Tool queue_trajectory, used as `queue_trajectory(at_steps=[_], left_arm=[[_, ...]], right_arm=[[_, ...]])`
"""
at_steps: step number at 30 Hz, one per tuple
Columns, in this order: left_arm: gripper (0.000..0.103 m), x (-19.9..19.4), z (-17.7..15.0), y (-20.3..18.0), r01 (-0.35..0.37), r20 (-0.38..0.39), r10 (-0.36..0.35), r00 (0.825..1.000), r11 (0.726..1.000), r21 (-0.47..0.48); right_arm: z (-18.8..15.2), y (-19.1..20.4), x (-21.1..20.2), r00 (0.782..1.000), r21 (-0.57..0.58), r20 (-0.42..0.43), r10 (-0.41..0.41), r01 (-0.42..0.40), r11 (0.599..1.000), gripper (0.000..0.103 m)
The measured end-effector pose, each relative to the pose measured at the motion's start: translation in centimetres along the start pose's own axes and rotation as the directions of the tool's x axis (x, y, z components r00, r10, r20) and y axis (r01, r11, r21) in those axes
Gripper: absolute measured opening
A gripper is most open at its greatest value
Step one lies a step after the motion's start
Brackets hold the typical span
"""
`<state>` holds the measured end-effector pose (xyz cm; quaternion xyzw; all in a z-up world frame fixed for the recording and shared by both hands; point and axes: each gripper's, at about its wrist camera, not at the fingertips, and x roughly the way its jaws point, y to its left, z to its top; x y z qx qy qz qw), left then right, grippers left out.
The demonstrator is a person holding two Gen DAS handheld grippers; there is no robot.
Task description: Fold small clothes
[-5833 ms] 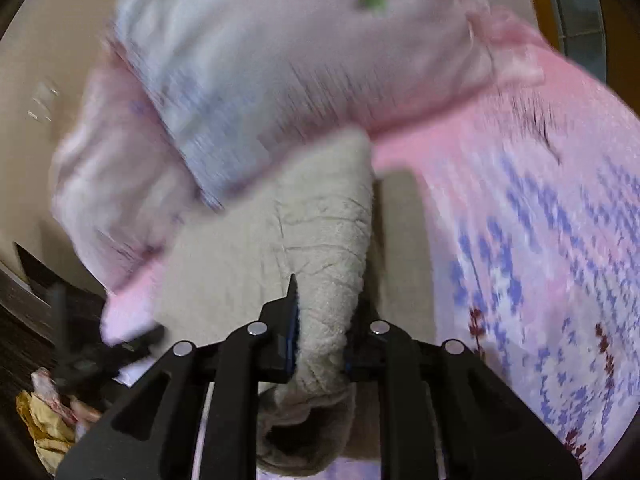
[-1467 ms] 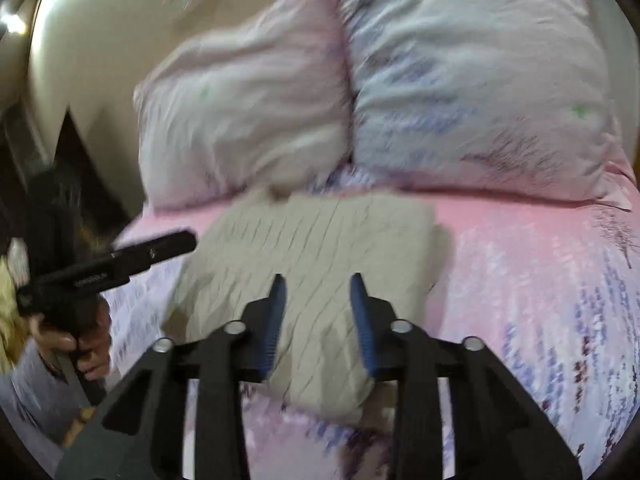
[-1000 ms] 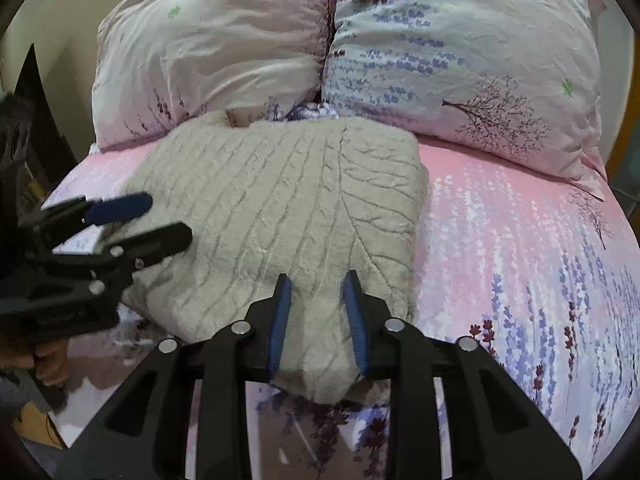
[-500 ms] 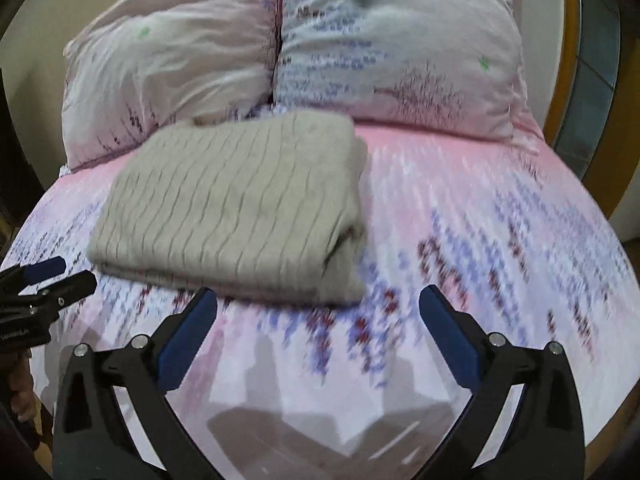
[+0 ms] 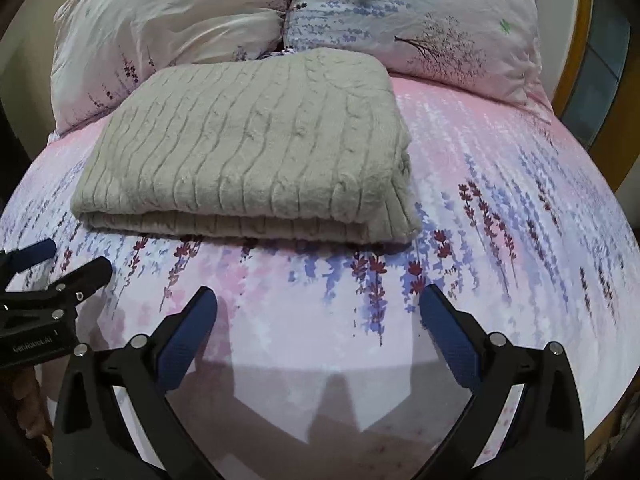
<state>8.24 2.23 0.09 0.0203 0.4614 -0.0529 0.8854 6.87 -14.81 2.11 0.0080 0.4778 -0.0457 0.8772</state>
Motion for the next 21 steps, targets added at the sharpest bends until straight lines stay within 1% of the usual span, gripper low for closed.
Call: queue_trajectory(at_steps=[6,10,21], left_arm=[[0.102,0.09,0.09,0.07,0.002,0.003,-0.002,1.000,1.000,0.000],[0.102,0.18,-0.07,0.03,-0.008,0.033,0.009,0.999,1.000,-0.010],[0.102,0.18,0.02,0.04,-0.011,0.034,0.012,0.999,1.000,-0.015]], right_arm=[[-0.12,0.06,-0.15,1.000,0.001,0.006,-0.003,0.003,1.000,0.101],[-0.21,0.06,-0.15,1.000,0.000,0.012,-0.003,0.003,1.000,0.101],[-0.27,0.04,-0.19,1.000,-0.003,0.021,-0.002,0.002,1.000,0.101]])
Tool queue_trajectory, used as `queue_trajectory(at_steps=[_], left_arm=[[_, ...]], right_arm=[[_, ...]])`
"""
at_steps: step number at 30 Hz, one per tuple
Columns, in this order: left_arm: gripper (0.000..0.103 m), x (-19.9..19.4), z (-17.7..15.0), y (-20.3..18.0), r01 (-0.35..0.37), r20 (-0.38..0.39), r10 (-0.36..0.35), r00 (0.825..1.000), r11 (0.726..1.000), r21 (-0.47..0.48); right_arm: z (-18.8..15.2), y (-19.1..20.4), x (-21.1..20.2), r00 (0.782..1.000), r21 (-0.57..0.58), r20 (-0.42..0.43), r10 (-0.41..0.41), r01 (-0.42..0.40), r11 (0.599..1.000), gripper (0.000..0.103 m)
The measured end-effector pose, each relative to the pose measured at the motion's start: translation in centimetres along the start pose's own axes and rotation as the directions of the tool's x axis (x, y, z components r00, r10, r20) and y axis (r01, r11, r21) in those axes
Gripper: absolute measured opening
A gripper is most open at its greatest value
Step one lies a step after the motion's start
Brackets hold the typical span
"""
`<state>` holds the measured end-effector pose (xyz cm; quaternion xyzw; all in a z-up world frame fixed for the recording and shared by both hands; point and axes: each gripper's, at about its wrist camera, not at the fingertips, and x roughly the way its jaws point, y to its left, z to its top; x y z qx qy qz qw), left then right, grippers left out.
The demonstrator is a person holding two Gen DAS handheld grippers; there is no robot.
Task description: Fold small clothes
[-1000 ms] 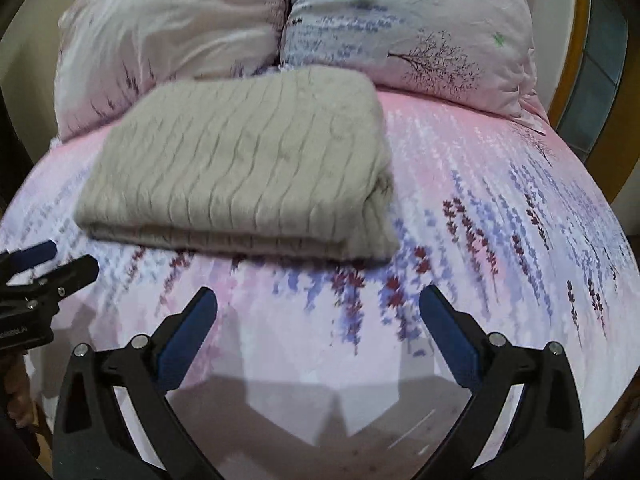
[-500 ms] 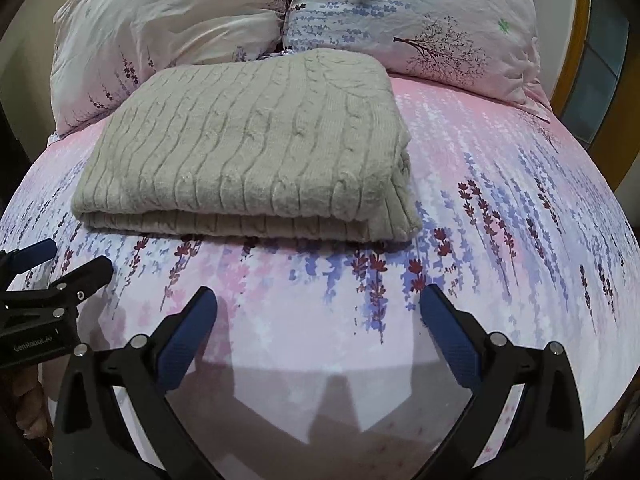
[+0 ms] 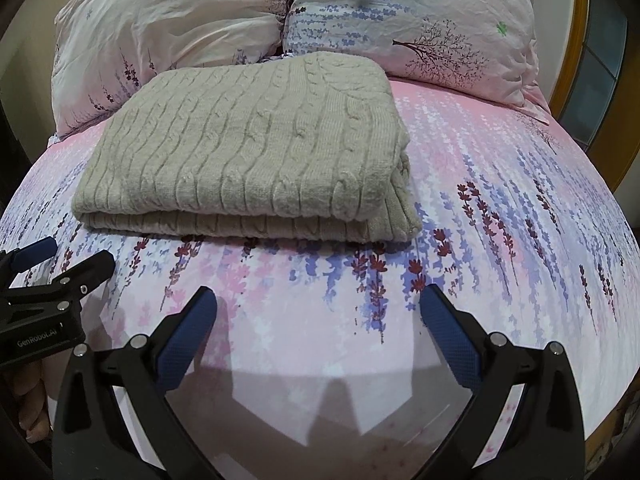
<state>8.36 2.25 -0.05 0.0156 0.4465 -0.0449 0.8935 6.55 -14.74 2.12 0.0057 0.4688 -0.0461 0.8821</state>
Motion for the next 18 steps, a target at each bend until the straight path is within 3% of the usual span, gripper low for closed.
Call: queue_trajectory(at_steps=[18], left_arm=[[0.102,0.07,0.10,0.12,0.004,0.001,-0.004,1.000,1.000,0.006]], right_arm=[[0.00,-0.08,-0.02,1.000,-0.003,0.000,0.002,-0.002,1.000,0.101]])
